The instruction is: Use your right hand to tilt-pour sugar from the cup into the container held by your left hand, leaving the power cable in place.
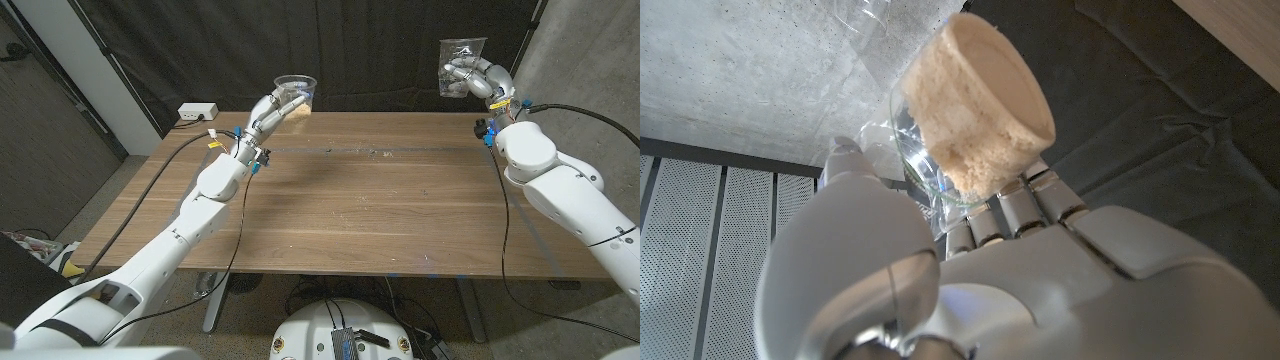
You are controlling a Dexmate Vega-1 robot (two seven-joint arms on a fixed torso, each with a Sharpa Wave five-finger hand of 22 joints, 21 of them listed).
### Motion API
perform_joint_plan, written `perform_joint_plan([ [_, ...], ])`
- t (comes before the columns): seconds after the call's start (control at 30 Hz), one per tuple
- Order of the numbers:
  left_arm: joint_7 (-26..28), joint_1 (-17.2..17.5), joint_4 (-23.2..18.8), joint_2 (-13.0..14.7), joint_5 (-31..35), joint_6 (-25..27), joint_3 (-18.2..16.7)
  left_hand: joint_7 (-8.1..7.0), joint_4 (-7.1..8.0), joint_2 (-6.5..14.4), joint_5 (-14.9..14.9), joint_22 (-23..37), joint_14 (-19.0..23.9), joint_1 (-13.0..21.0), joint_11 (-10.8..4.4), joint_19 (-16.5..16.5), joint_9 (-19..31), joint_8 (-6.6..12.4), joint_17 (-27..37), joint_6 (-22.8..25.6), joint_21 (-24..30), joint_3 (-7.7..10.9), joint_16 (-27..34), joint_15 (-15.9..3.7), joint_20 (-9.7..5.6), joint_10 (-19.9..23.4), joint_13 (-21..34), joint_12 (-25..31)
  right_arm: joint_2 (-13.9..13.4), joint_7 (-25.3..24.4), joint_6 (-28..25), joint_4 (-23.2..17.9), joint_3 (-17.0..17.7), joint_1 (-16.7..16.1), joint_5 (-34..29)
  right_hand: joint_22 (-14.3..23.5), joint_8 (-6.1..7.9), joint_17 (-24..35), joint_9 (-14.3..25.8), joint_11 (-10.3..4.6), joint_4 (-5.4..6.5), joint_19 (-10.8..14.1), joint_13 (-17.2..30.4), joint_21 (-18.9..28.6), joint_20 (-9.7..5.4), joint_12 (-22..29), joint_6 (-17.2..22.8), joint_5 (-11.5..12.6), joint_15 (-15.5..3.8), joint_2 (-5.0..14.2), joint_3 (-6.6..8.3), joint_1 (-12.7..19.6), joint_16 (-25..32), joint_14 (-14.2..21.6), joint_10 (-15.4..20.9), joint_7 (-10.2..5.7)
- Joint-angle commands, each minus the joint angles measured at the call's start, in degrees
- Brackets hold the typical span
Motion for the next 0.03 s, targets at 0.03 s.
perform_joint_plan([
  [0.03, 0.96, -0.48, 0.5, -0.42, 0.74, -0.36, -0.34, 0.68, -0.27, 0.2, -0.34, 0.15, 0.54, 0.63, 0.3, -0.2, 0.11, 0.46, -0.05, 0.37, 0.36, -0.01, -0.09, -6.46, -1.06, 0.36, 0.22, 0.22, 0.09, -0.11, 0.86, 0.97, 0.0, -0.33, 1.03, 0.01, 0.3, 0.13, 0.36, -0.28, 0.73, 0.74, 0.15, 0.33, -1.64, -0.18, 0.47, 0.18, -8.75, 0.76, 0.79, 1.03, 0.18, 0.86, 0.41, -0.02],
])
